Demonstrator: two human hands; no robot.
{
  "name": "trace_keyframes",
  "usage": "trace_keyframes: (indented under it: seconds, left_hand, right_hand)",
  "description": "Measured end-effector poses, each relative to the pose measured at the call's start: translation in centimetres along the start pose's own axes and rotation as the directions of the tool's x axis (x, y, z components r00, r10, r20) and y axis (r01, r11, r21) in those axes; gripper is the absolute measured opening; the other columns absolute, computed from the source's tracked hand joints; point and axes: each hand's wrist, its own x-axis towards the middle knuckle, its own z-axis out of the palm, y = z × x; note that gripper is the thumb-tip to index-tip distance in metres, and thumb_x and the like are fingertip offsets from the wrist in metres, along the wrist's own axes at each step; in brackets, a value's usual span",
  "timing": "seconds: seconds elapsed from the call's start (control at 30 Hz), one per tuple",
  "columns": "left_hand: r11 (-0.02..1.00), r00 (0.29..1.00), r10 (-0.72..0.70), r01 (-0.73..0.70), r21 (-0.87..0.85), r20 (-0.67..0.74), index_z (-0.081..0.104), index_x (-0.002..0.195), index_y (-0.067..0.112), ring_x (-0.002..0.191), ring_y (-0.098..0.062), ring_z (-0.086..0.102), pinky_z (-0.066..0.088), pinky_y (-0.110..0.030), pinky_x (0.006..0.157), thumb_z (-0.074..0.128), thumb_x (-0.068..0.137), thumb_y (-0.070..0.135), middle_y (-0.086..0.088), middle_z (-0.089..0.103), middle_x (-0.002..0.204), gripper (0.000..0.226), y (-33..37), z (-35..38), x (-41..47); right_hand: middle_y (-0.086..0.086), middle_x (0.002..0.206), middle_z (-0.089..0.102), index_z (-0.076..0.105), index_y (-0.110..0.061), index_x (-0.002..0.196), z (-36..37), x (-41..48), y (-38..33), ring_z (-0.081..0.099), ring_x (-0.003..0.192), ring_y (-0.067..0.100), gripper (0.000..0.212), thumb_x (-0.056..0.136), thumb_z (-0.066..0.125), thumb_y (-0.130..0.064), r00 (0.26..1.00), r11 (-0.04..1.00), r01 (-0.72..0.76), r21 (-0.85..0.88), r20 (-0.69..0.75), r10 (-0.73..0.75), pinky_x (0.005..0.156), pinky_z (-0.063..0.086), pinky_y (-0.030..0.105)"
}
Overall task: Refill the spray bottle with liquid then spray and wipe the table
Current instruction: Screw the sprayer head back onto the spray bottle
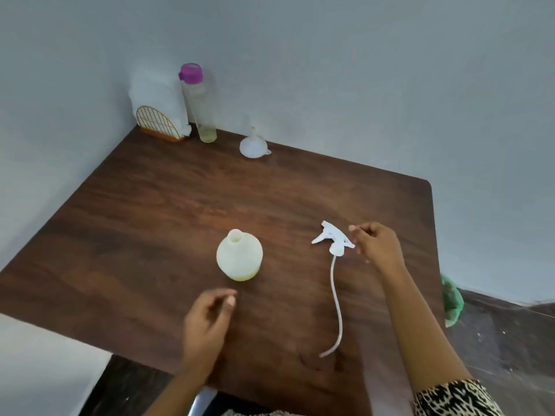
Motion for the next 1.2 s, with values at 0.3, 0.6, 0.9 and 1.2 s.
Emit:
trace_keyframes:
  seconds: [0.3, 0.6, 0.9, 1.2]
  left_hand:
    - [0.870, 0.630, -0.130, -0.298, 0.393, 0.766, 0.056, 0.133, 0.034, 0.116, -0.006, 0.041, 0.032, -0.019, 0.093, 0.068, 0.078, 0.058, 0.010, 0.051, 0.126, 0.061, 2.0, 9.9, -2.1]
    - [0.882, 0.609, -0.066, -0.335, 0.331, 0.791, 0.074, 0.105, 0.033, 0.102, -0.010, 0.050, 0.040, -0.026, 0.087, 0.070, 0.082, 0.045, 0.010, 0.063, 0.107, 0.026, 1.9, 12.2, -2.0]
    - [0.991, 0.708, -0.070, -0.031, 0.129, 0.702, 0.079, 0.085, 0.024, 0.070, -0.009, 0.065, 0.053, -0.031, 0.072, 0.079, 0.078, 0.022, 0.005, 0.073, 0.076, 0.008, 6.4, 6.5, -0.4]
    - [0.965, 0.795, 0.154, -0.250, 0.085, 0.587, 0.078, 0.089, 0.013, 0.077, 0.004, 0.062, 0.042, -0.007, 0.067, 0.077, 0.079, 0.011, 0.009, 0.072, 0.084, 0.010, 16.4, -1.5, 8.0]
  right_hand:
    - [0.011, 0.067, 0.064, 0.057, -0.007, 0.072, 2.7, 2.8, 2.6, 0.064, 0.053, 0.025, 0.047, 0.074, 0.072, -0.051, 0.951, 0.961, -0.255, -0.110, 0.148, 0.270, 0.053, 0.056, 0.032]
    - [0.012, 0.064, 0.067, 0.067, 0.000, 0.088, 3.7, 4.0, 2.2, 0.068, 0.060, 0.022, 0.031, 0.071, 0.074, -0.025, 0.940, 0.953, -0.285, -0.098, 0.168, 0.298, 0.069, 0.060, 0.035]
    - [0.012, 0.067, 0.061, 0.062, 0.001, 0.086, 2.0, 3.8, -2.8, 0.060, 0.055, 0.016, 0.026, 0.080, 0.072, -0.023, 0.925, 0.939, -0.317, 0.131, 0.262, 0.276, 0.046, 0.054, 0.022]
    - [0.008, 0.061, 0.059, 0.059, -0.004, 0.078, 3.4, 4.0, -16.1, 0.057, 0.034, 0.007, 0.030, 0.085, 0.068, -0.032, 0.939, 0.927, -0.155, 0.340, 0.344, 0.031, 0.043, 0.053, 0.019]
